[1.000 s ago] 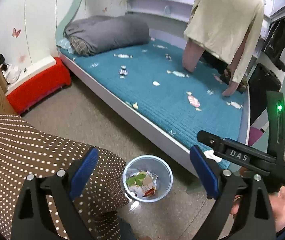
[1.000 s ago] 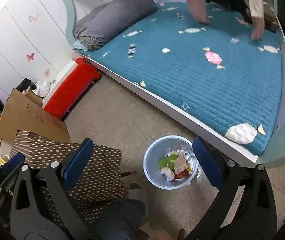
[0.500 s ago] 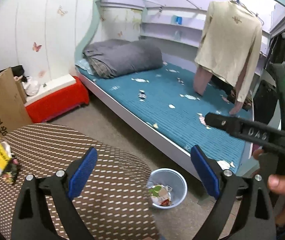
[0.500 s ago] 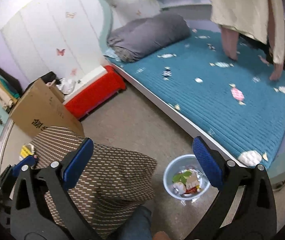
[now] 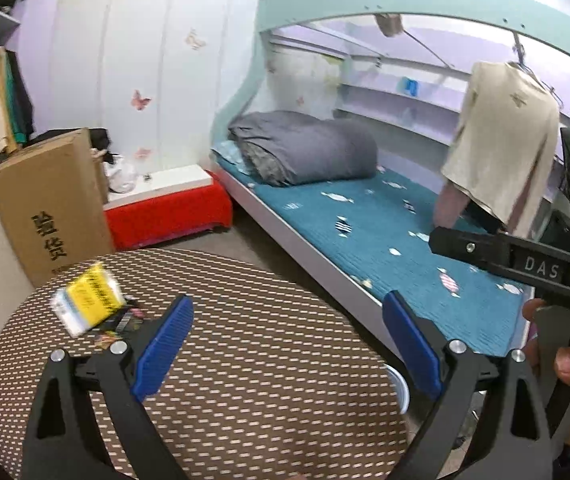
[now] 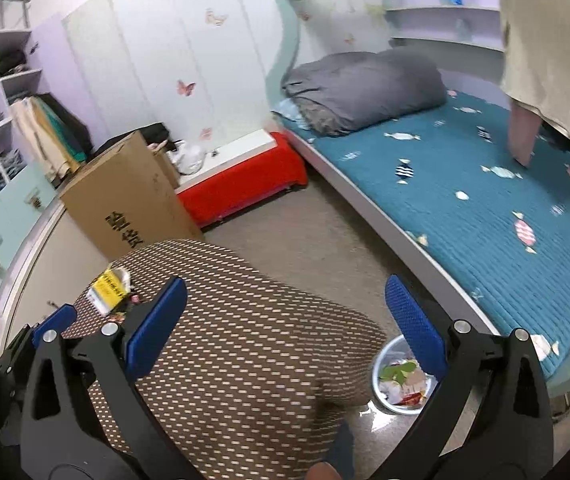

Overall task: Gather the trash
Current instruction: 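Return both open tools to the table above the remaining trash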

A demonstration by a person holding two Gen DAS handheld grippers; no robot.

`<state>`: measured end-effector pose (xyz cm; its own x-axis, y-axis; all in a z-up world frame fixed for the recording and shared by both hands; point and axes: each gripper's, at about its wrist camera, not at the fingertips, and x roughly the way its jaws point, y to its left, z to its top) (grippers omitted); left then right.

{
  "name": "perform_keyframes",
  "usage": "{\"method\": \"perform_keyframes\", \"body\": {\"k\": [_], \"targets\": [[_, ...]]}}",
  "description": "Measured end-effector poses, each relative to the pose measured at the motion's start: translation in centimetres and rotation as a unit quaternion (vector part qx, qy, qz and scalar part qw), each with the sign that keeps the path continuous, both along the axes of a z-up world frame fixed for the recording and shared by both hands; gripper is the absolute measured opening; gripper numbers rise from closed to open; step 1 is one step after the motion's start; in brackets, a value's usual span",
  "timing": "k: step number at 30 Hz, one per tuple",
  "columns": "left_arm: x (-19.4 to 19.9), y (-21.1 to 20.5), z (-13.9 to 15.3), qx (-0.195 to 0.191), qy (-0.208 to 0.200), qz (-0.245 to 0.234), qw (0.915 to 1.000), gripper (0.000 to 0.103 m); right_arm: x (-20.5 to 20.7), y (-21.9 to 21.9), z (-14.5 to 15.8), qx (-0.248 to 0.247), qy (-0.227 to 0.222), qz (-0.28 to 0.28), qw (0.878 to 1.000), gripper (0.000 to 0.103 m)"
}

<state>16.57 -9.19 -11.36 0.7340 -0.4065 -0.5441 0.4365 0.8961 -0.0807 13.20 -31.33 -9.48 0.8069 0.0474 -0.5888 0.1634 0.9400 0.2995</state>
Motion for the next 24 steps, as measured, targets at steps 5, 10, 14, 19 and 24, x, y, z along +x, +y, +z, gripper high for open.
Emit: {"method": "perform_keyframes", "body": {"k": [5,10,14,19,24], "targets": [[0.3,4.6,-0.3,0.002,0.000,0.035,0.9994,0.093,1.6,4.0,0.1,-0.004,0.003,0.031,1.000,0.097],[1.0,9.1,-1.1,0.001,0.007,0.076,0.9971,0.093,3.2,8.0,-0.8,-0.009,0.014,0.065,0.998,0.097],[1.3,12.3,-2.0,0.001,0.011,0.106,0.9943,0.093,4.8,11.2,-1.7,-0.014,0.026,0.091,0.995,0.097],[2.4,15.6,-3.5,0.003,0.024,0.138,0.9901,0.093,7.0,14.5,-3.3,-0.012,0.046,0.117,0.992,0.097],[4.1,18.7,-5.5,0.012,0.039,0.169,0.9847,0.093,9.6,18.1,-5.4,-0.013,0.068,0.146,0.987,0.097]]}}
